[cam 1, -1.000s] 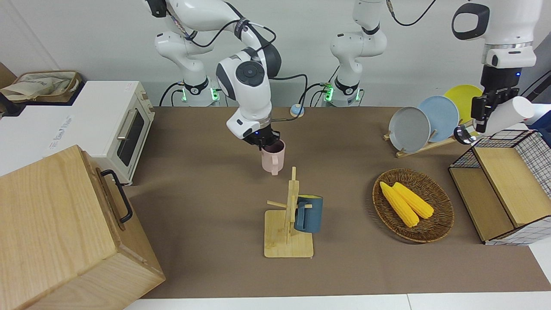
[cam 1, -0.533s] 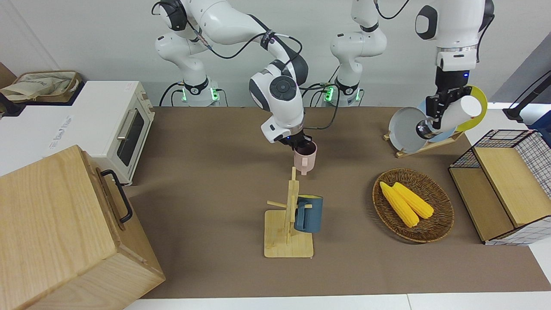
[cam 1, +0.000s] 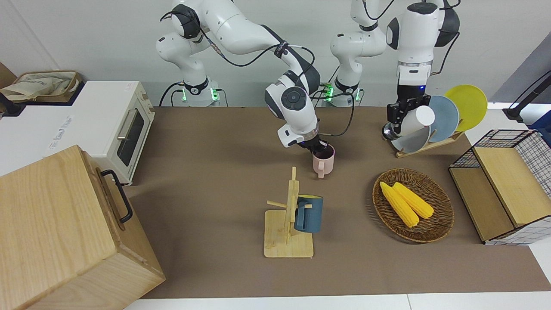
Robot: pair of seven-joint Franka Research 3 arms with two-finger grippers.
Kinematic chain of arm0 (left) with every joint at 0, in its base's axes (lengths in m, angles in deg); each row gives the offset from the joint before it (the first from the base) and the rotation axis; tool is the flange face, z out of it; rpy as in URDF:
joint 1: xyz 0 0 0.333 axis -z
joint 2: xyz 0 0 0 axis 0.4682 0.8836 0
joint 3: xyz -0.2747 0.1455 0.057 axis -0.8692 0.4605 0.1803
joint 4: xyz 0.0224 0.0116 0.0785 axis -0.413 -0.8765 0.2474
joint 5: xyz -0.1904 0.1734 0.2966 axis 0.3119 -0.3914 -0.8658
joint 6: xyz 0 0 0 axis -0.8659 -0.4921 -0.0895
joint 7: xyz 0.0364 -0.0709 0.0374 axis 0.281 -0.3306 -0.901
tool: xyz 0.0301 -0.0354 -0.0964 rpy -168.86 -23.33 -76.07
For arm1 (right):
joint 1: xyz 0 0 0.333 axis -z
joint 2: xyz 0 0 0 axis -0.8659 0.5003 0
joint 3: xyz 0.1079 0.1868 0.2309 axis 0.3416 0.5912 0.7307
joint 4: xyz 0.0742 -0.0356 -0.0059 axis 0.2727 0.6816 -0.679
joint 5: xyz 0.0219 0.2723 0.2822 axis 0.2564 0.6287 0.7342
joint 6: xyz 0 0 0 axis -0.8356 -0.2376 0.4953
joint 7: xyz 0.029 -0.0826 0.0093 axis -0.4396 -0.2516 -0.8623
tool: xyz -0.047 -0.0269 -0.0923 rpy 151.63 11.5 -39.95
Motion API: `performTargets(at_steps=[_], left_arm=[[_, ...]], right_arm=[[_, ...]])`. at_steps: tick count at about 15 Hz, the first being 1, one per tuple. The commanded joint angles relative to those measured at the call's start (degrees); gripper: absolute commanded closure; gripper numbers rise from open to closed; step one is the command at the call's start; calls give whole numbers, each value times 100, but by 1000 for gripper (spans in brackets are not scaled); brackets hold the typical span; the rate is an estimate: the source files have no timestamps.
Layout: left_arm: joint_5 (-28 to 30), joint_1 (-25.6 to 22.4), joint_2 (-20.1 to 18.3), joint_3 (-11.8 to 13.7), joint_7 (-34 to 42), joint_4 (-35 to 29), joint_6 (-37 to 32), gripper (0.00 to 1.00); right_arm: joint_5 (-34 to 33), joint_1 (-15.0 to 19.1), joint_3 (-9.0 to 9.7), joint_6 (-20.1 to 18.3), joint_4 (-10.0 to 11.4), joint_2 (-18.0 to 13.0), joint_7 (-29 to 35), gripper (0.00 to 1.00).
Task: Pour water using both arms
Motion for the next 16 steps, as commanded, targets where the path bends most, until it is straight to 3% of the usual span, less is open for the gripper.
performTargets(at_steps=[1, 2, 5, 7, 9, 11, 14, 16], left_arm=[[-97, 227, -240, -21, -316, -445, 410, 978], [-97, 280, -231, -21, -430, -576, 567, 978], [60, 491, -178, -21, -571, -762, 824, 980], [201, 579, -160, -21, -571, -779, 833, 980], [210, 579, -160, -21, -571, -788, 833, 980], [219, 588, -152, -21, -571, -797, 841, 980], [350, 710, -160, -21, -571, -850, 824, 980], [386, 825, -195, -21, -580, -981, 815, 980]], right_arm=[[169, -84, -55, 98, -192, 186, 148, 793], [169, -84, -55, 98, -271, 221, 183, 8], [160, -14, -55, 36, -526, 204, 245, 9], [169, 222, 59, 1, -623, 108, 541, 9], [125, 608, 392, -121, -606, -173, 631, 9], [90, 1057, 516, -358, -536, -542, 570, 9], [-497, 1812, 884, -1033, -395, -1025, 185, 9], [-823, 2112, 947, -1482, -342, -1316, -289, 9]])
